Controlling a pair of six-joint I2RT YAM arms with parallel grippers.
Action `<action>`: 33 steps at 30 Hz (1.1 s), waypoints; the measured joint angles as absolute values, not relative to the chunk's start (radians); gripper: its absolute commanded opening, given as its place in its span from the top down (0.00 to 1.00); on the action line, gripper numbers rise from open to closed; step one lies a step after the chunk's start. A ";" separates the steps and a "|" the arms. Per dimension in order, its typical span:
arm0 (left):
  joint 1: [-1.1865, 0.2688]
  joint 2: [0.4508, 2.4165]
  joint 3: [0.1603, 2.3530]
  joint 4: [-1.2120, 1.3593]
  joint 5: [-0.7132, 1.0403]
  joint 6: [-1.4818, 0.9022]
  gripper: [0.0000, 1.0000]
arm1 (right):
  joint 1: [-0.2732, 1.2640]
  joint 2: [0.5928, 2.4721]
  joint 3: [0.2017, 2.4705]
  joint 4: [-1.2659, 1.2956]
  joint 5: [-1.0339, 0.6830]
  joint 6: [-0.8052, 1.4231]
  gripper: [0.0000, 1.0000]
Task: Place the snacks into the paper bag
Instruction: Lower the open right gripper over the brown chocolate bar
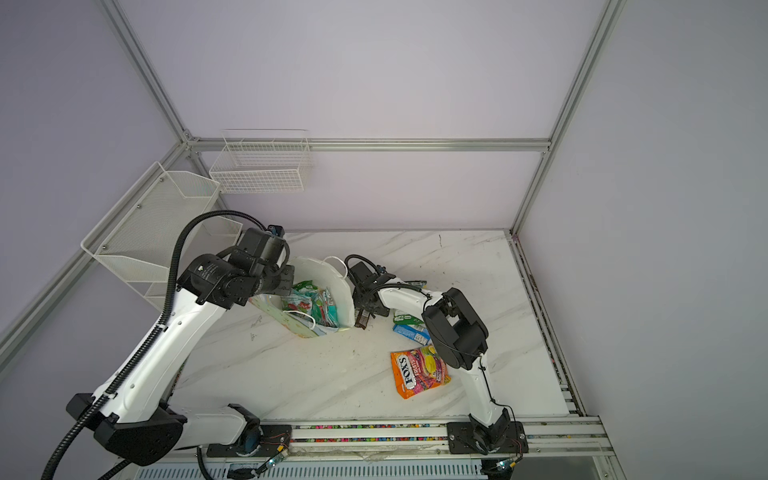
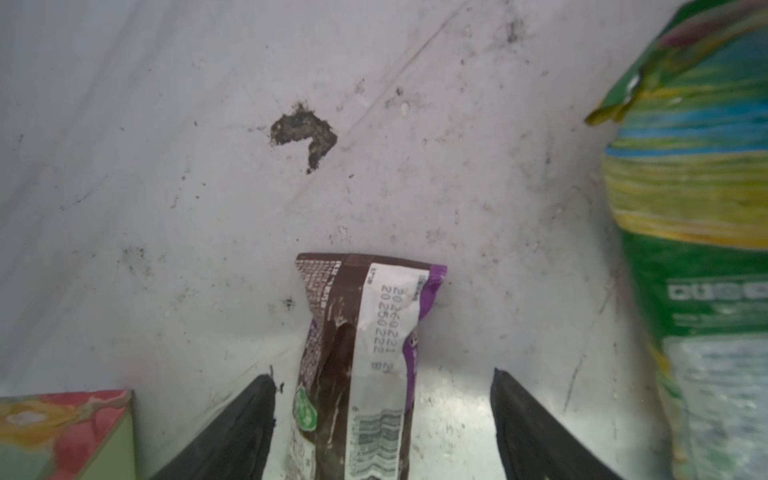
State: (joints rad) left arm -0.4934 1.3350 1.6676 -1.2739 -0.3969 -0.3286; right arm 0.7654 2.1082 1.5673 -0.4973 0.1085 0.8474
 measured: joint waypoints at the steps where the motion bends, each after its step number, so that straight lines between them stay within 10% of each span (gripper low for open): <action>1: -0.493 1.335 1.668 -1.274 -0.397 -0.329 1.00 | 0.765 2.112 1.571 -0.505 0.111 0.848 0.17; 16: -0.493 1.335 1.668 -1.274 -0.397 -0.326 1.00 | 0.765 2.188 1.664 -0.537 0.124 0.848 0.18; 24: -0.493 1.335 1.668 -1.274 -0.398 -0.322 1.00 | 0.765 2.230 1.721 -0.559 0.142 0.832 0.46; 33: -0.493 1.330 1.668 -1.274 -0.398 -0.322 1.00 | 0.766 2.235 1.725 -0.580 0.178 0.796 0.52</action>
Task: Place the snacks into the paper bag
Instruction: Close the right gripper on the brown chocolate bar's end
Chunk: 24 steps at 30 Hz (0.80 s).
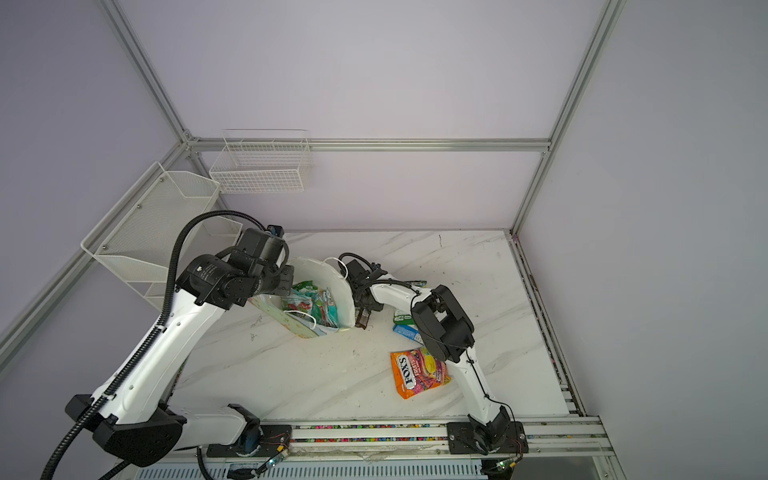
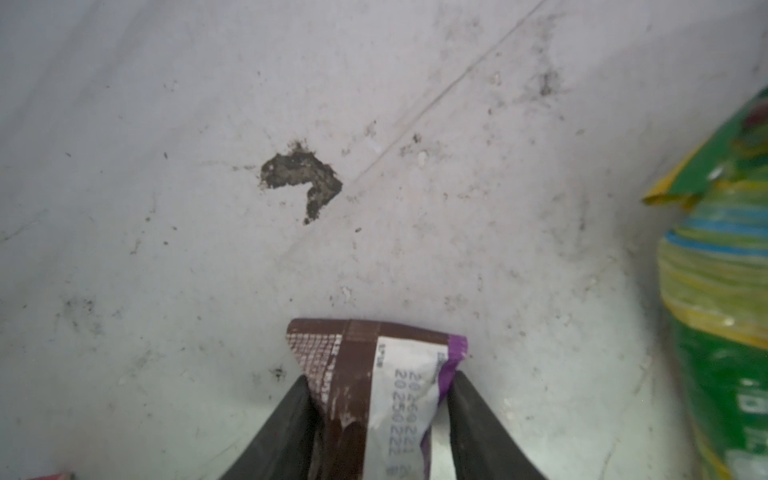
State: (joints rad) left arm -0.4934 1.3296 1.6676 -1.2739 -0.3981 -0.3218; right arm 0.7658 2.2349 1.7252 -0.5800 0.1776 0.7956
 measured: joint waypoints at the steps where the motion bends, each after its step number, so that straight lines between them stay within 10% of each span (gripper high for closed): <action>1: -0.493 1.329 1.668 -1.274 -0.398 -0.322 1.00 | 0.766 2.234 1.723 -0.582 0.185 0.792 0.55; 10: -0.493 1.329 1.668 -1.274 -0.398 -0.322 1.00 | 0.765 2.177 1.632 -0.580 0.224 0.762 0.74; 24: -0.493 1.329 1.668 -1.274 -0.398 -0.322 1.00 | 0.765 2.054 1.547 -0.592 0.212 0.741 0.75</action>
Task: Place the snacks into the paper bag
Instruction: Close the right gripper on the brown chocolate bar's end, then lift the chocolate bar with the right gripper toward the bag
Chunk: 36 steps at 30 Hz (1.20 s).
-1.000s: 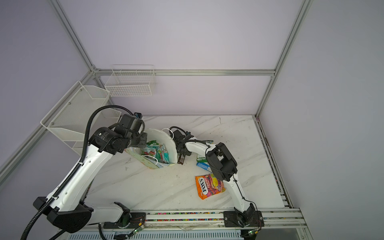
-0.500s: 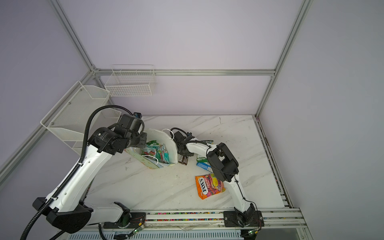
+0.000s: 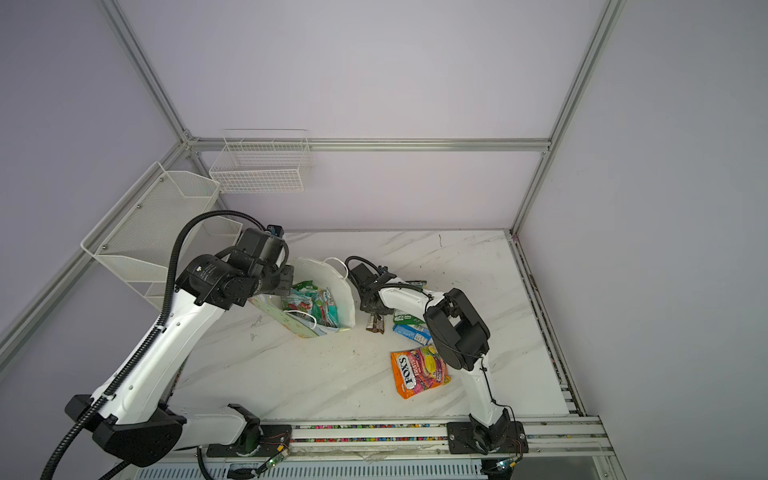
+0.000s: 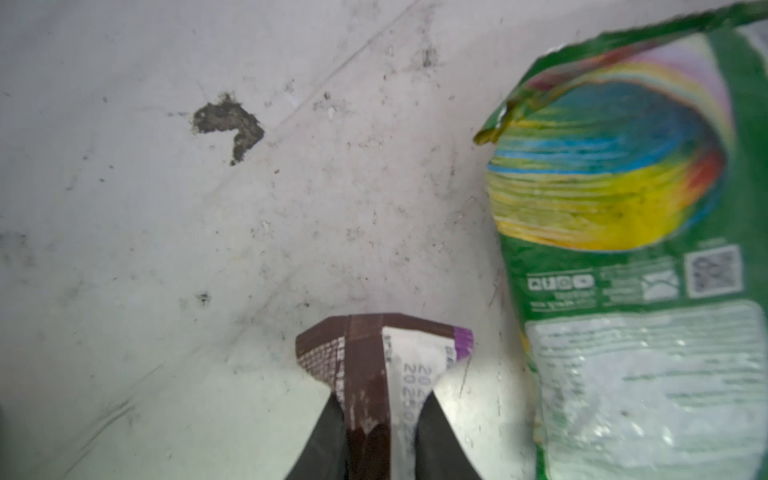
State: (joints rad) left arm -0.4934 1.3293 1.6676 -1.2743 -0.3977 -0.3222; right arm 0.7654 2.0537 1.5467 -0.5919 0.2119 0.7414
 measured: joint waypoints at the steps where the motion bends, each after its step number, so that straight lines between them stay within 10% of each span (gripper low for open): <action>1: -0.493 1.329 1.668 -1.274 -0.398 -0.322 1.00 | 0.765 2.038 1.543 -0.591 0.211 0.738 0.76; 36: -0.493 1.324 1.668 -1.274 -0.396 -0.323 1.00 | 0.765 1.538 1.335 -0.445 0.175 0.667 0.92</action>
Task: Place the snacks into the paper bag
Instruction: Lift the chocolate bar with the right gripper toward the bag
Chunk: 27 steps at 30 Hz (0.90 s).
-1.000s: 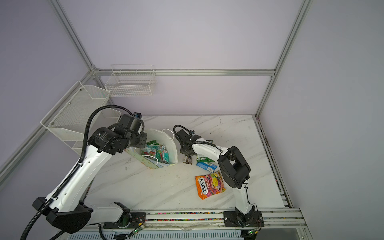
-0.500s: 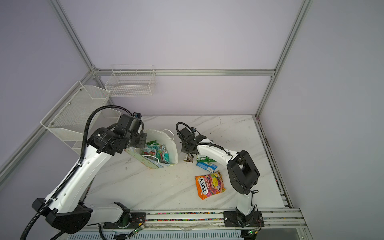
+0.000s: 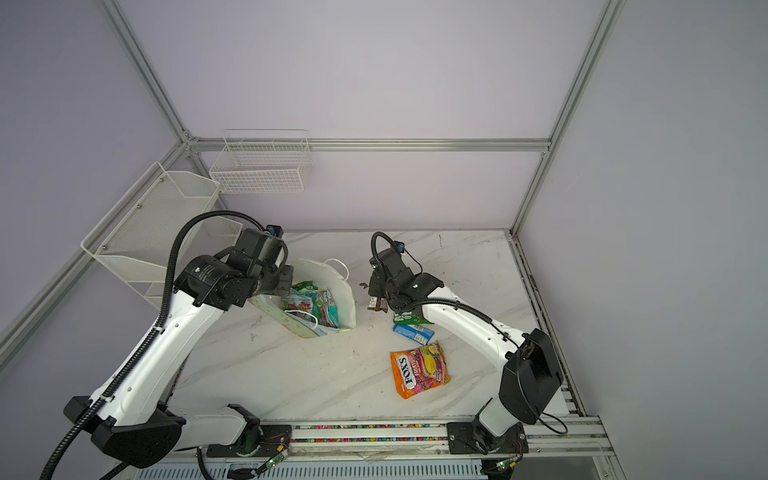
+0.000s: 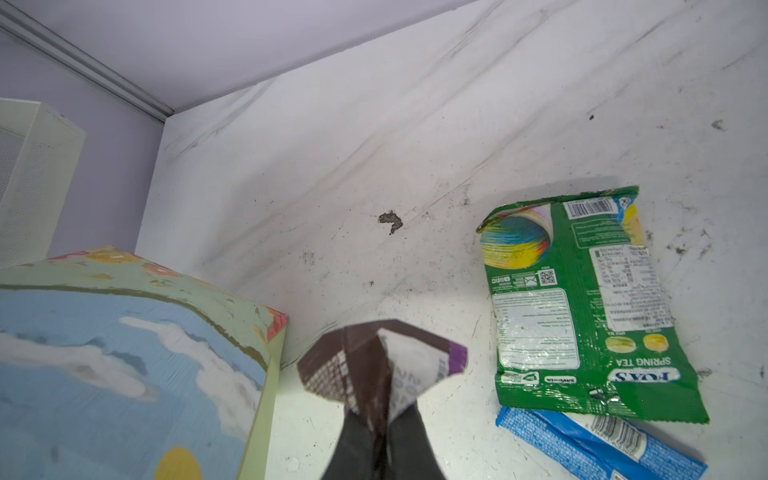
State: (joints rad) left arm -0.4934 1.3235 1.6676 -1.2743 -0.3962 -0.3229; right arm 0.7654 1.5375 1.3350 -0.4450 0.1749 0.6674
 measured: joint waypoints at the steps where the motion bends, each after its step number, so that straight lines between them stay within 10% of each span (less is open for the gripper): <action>1: -0.493 1.323 1.668 -1.274 -0.396 -0.323 1.00 | 0.765 1.527 1.327 -0.438 0.171 0.666 0.92; 27: -0.493 1.320 1.668 -1.275 -0.392 -0.323 1.00 | 0.765 1.256 1.169 -0.213 0.074 0.611 0.97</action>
State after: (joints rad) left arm -0.4934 1.3201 1.6676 -1.2747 -0.3923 -0.3229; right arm 0.7654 1.2556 1.1687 -0.2131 0.0742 0.6106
